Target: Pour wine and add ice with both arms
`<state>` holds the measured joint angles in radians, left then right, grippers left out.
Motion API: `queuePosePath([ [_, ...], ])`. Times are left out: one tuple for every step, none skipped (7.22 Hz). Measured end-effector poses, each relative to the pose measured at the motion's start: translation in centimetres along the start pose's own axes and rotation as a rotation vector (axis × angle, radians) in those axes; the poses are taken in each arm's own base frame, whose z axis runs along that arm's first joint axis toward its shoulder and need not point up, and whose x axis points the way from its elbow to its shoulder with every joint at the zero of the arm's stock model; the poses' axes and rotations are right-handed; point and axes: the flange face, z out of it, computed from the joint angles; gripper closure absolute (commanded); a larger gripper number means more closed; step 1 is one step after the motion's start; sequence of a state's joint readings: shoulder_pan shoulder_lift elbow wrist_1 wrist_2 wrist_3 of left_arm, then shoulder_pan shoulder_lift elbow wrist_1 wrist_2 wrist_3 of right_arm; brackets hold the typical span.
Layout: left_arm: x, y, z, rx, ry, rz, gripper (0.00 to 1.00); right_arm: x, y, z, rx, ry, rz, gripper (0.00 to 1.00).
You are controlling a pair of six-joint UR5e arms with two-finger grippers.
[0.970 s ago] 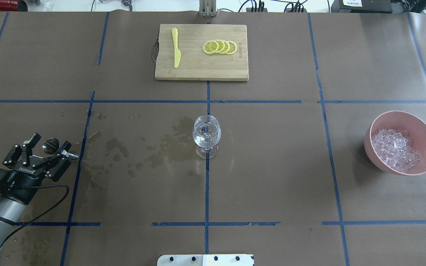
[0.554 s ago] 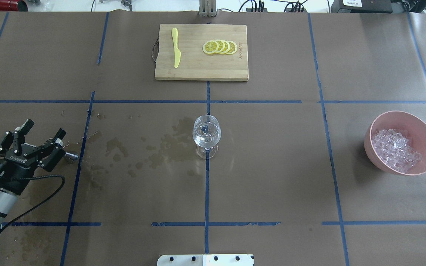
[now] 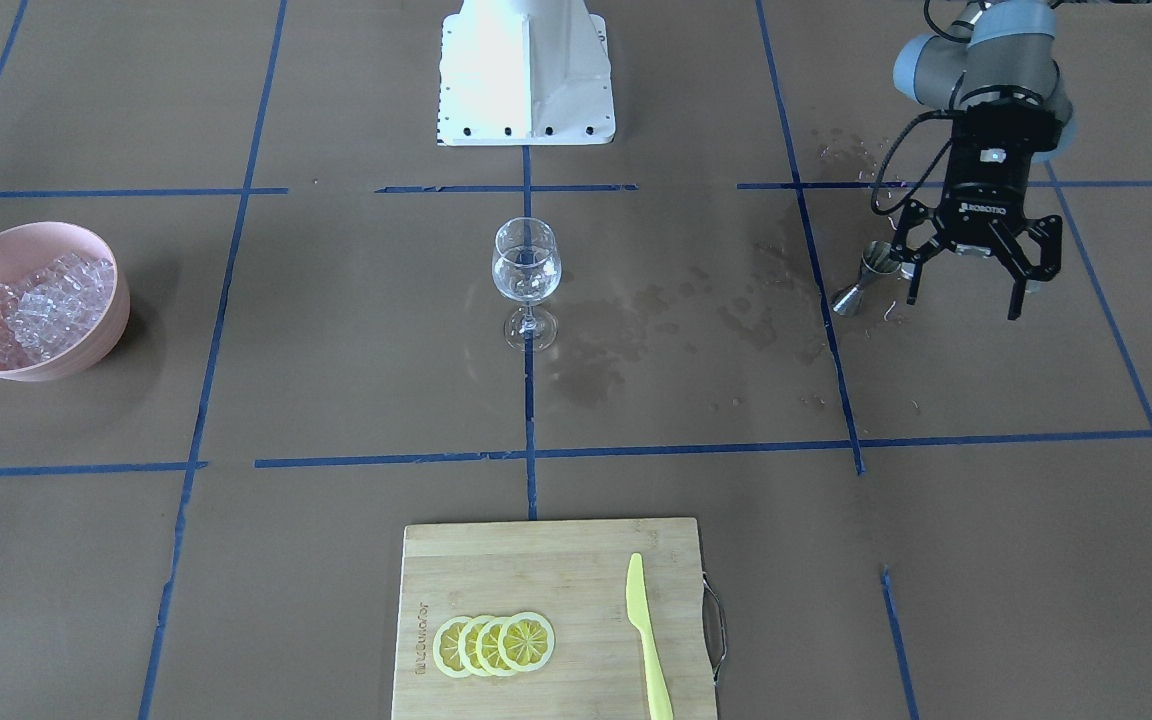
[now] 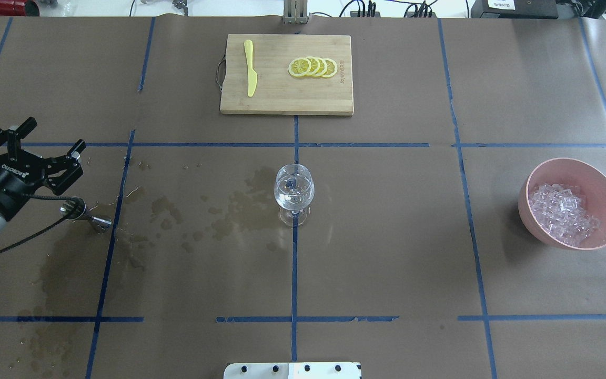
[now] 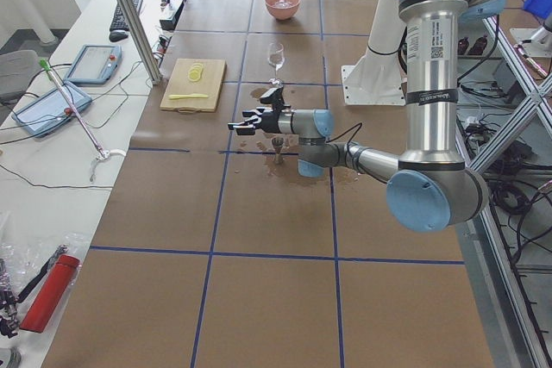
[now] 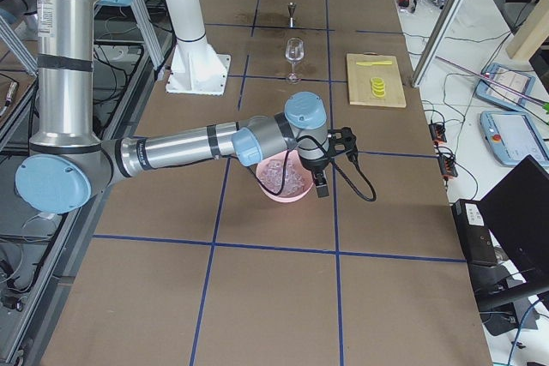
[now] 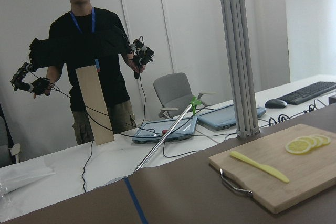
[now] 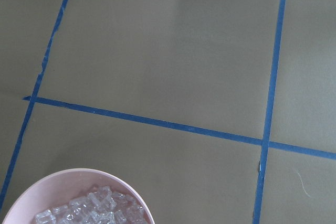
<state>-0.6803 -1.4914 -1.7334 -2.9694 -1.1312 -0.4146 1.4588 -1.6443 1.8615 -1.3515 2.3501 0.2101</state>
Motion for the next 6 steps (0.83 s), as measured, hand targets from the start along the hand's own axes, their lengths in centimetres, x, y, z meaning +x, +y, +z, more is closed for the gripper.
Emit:
queuePosePath([
  [-3.5,-0.7,1.2,-0.096,-0.008,0.032,0.0,0.0,0.0,0.0,-0.001,0.0,0.001,0.0],
  [-6.8,-1.4,1.7,-0.171,-0.014,0.034,0.0,0.1,0.1,0.1,-0.002,0.0,0.002,0.0],
  [-10.6,-2.5,2.0,-0.25,-0.013,0.018,0.0,0.1,0.2,0.1,-0.003,0.001,0.003,0.0],
  [-15.0,-4.5,2.5,-0.339,-0.009,0.033,0.0,0.2,0.3,0.1,-0.004,0.001,0.004,0.0],
  [-19.6,-6.5,2.7,-0.431,-0.022,0.093,0.0,0.2,0.3,0.2,-0.005,0.001,0.005,0.0],
  [-24.1,-7.0,2.4,-0.56,-0.064,0.138,0.0,0.2,0.4,0.2,-0.006,0.001,0.006,0.0],
])
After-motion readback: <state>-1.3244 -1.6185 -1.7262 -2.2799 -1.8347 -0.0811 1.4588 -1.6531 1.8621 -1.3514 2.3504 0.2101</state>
